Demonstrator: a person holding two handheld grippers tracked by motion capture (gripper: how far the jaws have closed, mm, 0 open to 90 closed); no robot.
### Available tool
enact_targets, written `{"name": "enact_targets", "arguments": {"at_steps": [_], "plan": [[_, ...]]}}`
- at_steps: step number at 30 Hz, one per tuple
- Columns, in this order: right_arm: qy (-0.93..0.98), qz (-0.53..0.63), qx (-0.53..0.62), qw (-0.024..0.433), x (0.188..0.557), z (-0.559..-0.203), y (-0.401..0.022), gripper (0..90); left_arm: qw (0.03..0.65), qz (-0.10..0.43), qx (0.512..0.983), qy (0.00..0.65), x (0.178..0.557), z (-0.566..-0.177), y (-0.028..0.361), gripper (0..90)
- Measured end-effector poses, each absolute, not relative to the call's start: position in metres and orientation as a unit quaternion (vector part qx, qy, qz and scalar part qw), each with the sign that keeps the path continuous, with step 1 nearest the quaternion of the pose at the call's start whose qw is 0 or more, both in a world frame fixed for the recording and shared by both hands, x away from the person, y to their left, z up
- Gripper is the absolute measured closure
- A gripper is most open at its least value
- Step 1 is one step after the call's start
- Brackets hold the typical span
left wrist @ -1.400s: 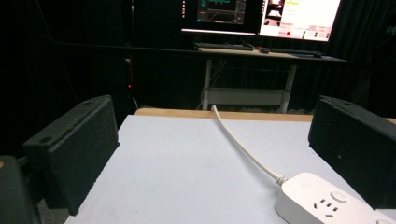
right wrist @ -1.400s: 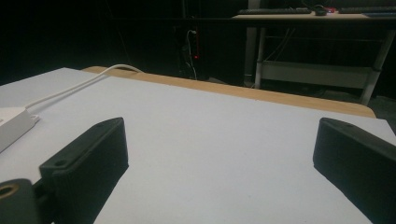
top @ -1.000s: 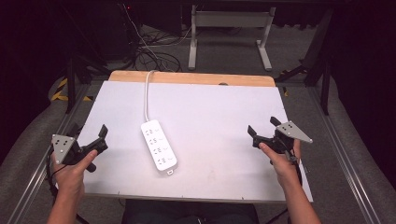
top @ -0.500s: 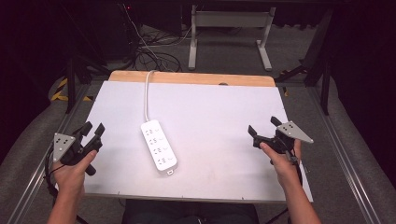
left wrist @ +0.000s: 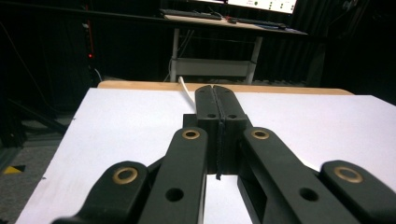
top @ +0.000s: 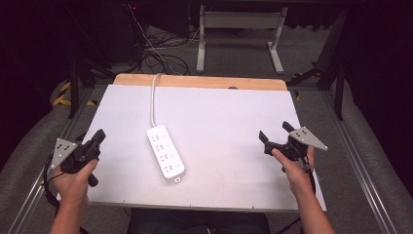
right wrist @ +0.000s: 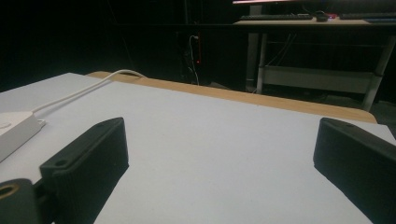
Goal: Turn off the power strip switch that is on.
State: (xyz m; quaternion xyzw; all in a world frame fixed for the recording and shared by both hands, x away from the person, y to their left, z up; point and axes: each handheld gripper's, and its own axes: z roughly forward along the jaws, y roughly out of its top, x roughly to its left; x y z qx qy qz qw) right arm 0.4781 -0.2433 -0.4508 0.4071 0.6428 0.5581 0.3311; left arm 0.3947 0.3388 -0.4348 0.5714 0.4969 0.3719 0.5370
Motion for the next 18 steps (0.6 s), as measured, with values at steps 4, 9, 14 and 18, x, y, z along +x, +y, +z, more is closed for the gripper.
{"name": "enact_targets", "arguments": {"at_steps": [4,9,14,18], "plan": [[0.642,0.56,0.407,0.33,0.477,-0.451,-0.244,3.9,0.534,0.373,0.57,0.501,0.396,-0.435,0.34,90.0],[0.641,0.562,0.407,0.329,0.477,-0.451,-0.244,4.0,0.529,0.378,0.569,0.504,0.403,-0.434,0.342,90.0],[0.642,0.562,0.406,0.327,0.477,-0.451,-0.243,4.3,0.525,0.381,0.564,0.512,0.411,-0.428,0.343,90.0],[0.64,0.562,0.408,0.327,0.477,-0.451,-0.244,4.2,0.528,0.382,0.565,0.506,0.413,-0.417,0.342,90.0]]}}
